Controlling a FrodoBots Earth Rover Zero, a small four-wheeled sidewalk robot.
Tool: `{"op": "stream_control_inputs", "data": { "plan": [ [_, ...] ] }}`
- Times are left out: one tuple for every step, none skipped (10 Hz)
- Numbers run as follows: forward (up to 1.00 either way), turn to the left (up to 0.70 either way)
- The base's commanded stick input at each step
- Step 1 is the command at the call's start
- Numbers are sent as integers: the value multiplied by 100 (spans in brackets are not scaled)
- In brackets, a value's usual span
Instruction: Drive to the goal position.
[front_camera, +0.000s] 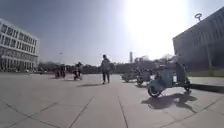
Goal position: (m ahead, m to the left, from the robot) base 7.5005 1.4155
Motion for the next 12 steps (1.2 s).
{"op": "stream_control_inputs", "data": {
  "plan": [
    [50,0],
    [50,0],
    [50,0],
    [50,0],
    [50,0],
    [50,0],
    [50,0],
    [42,0],
    [6,0],
    [0,0],
    [18,0],
    [42,0]
  ]
}}
